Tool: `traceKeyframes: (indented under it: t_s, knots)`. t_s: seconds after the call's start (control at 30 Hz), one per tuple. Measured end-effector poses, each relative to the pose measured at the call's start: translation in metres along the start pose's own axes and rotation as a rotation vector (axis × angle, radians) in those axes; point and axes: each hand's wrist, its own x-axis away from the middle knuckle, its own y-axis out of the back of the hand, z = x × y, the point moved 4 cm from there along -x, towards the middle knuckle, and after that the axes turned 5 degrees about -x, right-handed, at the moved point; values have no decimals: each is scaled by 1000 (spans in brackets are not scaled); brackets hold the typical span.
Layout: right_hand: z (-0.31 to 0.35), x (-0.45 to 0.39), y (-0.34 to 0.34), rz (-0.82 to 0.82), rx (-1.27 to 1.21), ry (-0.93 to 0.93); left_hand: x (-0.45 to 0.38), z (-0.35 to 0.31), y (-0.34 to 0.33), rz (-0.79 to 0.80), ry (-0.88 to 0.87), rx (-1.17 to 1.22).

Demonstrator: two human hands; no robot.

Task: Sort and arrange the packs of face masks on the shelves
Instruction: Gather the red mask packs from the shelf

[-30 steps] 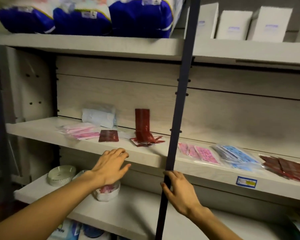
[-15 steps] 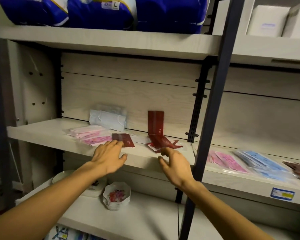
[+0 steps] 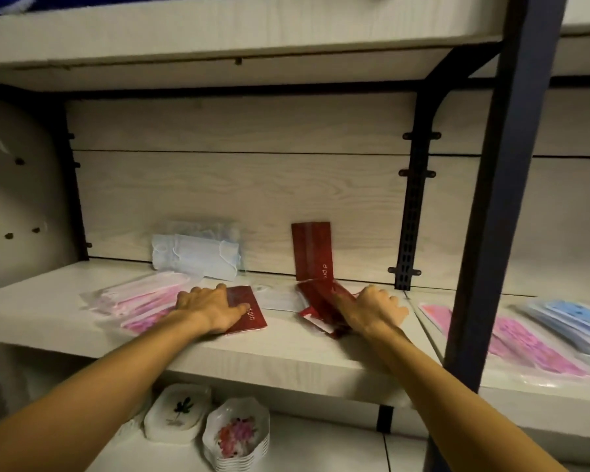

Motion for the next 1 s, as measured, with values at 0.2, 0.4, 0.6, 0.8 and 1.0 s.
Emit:
traceKeyframes:
  t_s: [0.2, 0.4, 0.6, 0.8, 1.0]
  knots:
    - [18, -1, -11, 44, 154, 74, -28, -13, -7, 47, -99, 80]
    - [33, -3, -25, 83, 68, 134, -47, -20, -7, 56, -131, 239]
    - [38, 3, -24, 69, 7, 117, -56, -13, -4, 101, -102, 419]
    - [42, 9, -18, 65, -53, 103, -61, -7, -6, 119, -115, 548]
    - [45, 15, -15, 103, -88, 90, -57, -2, 2, 83, -129, 516]
